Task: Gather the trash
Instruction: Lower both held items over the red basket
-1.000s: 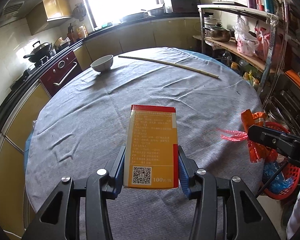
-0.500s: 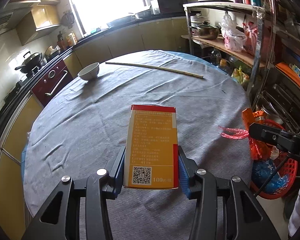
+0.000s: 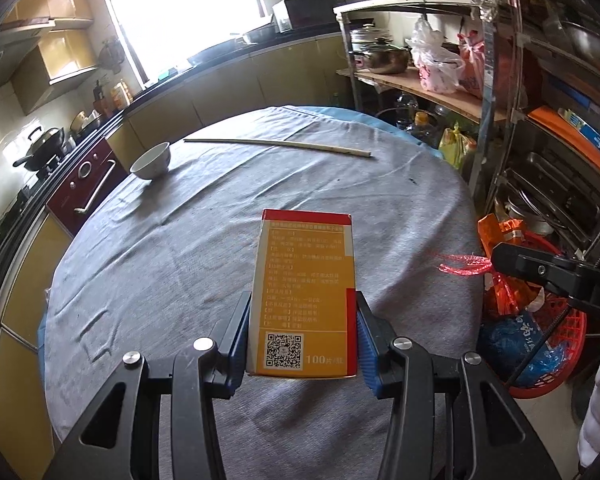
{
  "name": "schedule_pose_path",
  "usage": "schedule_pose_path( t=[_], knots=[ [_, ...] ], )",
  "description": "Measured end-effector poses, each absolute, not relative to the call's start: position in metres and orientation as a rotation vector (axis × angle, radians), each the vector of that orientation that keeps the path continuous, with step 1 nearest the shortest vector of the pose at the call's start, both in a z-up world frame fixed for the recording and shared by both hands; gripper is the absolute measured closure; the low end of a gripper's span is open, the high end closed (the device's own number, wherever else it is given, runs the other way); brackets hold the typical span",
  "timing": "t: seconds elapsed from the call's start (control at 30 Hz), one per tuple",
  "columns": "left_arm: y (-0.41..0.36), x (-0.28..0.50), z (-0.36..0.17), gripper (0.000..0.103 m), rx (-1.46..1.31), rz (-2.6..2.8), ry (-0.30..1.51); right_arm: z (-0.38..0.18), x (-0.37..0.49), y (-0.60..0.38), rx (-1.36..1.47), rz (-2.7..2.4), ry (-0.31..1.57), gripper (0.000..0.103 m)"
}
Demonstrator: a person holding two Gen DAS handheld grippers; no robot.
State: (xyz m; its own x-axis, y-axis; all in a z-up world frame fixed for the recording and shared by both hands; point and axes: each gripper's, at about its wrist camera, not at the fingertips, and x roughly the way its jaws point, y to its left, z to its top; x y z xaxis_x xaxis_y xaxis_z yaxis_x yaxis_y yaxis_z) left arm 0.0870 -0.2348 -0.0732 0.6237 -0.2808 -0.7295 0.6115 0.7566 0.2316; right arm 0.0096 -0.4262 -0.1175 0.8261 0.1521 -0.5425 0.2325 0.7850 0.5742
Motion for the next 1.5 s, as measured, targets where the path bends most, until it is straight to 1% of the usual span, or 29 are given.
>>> schedule_pose_path(
  t=[1.2, 1.5],
  knots=[
    [-0.324, 0.028, -0.085, 0.055, 0.642, -0.753, 0.699, -0.143, -0.075, -0.496, 0.814, -0.246, 0.584, 0.065],
    [-0.345, 0.014, -0.096, 0.055, 0.681, -0.818, 0.717, -0.154, -0.101, -0.513, 0.853, -0.303, 0.585, 0.065]
  ],
)
